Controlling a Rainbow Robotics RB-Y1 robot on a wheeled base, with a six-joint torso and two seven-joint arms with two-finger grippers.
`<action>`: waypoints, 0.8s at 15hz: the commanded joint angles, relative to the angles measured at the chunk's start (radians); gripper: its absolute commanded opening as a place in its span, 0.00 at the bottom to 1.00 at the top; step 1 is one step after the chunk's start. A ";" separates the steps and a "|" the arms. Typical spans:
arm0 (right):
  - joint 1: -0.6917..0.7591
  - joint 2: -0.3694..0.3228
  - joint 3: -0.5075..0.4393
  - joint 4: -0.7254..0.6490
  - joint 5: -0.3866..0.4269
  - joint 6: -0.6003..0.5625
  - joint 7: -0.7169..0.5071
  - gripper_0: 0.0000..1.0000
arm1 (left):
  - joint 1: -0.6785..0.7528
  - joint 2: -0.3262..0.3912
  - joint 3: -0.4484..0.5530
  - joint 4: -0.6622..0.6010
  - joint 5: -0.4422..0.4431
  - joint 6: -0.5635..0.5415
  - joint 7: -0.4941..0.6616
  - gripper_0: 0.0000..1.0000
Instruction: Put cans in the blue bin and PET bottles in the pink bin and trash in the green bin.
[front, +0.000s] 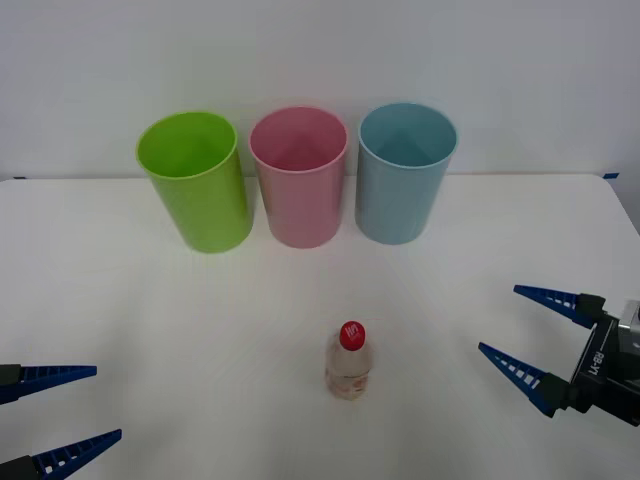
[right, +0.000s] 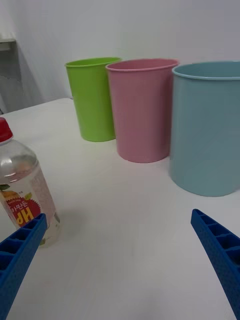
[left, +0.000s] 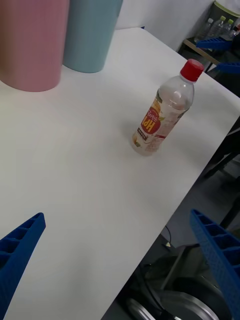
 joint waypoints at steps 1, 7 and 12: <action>0.001 -0.003 0.019 0.000 -0.005 -0.019 0.011 1.00 | 0.000 0.000 0.000 0.000 0.000 0.000 0.000 1.00; -0.012 -0.024 0.072 0.000 0.014 -0.029 0.039 1.00 | 0.000 0.000 0.000 0.000 0.000 0.000 0.000 1.00; -0.044 -0.028 0.146 0.000 0.070 -0.032 0.063 1.00 | 0.000 0.000 0.000 0.000 0.000 0.000 0.000 1.00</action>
